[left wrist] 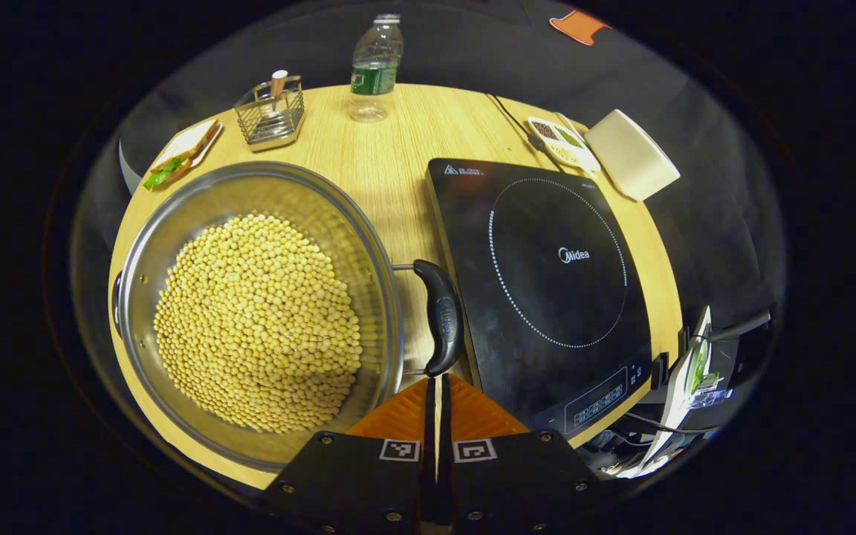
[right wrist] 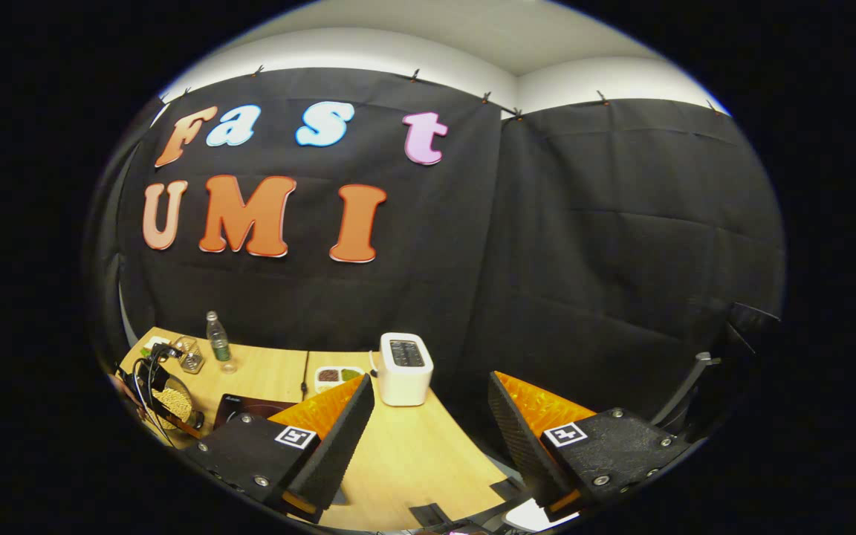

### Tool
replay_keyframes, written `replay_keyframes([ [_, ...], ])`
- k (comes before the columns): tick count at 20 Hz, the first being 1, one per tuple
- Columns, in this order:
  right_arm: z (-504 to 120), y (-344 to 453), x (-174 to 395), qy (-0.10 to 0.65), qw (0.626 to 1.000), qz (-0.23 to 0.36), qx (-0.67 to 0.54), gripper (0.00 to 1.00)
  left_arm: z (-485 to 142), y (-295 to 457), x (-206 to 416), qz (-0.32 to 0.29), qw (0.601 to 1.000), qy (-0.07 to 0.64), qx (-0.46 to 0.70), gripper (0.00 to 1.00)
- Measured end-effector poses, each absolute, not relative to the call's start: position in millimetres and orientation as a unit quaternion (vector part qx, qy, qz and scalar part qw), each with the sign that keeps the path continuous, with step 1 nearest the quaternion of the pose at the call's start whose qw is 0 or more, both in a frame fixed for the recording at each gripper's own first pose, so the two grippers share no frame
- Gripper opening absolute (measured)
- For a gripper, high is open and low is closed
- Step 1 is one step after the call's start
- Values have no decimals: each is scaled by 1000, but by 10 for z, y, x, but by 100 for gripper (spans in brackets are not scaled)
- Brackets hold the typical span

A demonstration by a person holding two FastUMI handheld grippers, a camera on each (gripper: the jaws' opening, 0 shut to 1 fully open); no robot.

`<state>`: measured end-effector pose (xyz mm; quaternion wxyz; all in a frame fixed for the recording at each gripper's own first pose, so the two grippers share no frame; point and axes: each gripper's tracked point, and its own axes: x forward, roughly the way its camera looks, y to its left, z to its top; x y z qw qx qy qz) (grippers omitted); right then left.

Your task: First push the handle of the pot to place it horizontally, then grasp the pot with both hands and set it on the induction cooktop.

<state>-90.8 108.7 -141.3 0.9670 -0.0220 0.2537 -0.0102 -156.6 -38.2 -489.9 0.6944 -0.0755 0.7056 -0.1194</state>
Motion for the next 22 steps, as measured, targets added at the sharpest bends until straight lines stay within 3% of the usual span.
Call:
replay_keyframes([
  [9,-2110,2995,-1007,342,926,161,20,96,-4409,954,-1280,-42,764,640,-72,1],
  [11,-2201,3439,-1096,354,914,194,29,96,-4351,1333,-1246,-25,774,630,-62,6],
  [12,-2240,3640,-1140,361,909,207,30,96,-4305,1476,-1261,-21,778,625,-59,25],
  [13,-2292,3826,-1177,369,903,218,29,96,-4262,1612,-1238,-19,781,621,-59,35],
  [16,-2463,4311,-1295,403,881,245,23,96,-4240,1995,-1176,-11,789,611,-59,78],
  [18,-2598,4646,-1349,417,869,265,20,96,-4275,2179,-1130,-9,793,607,-63,87],
  [22,-2944,5090,-1604,465,837,289,6,96,-4342,2342,-1015,-25,802,594,-62,87],
])
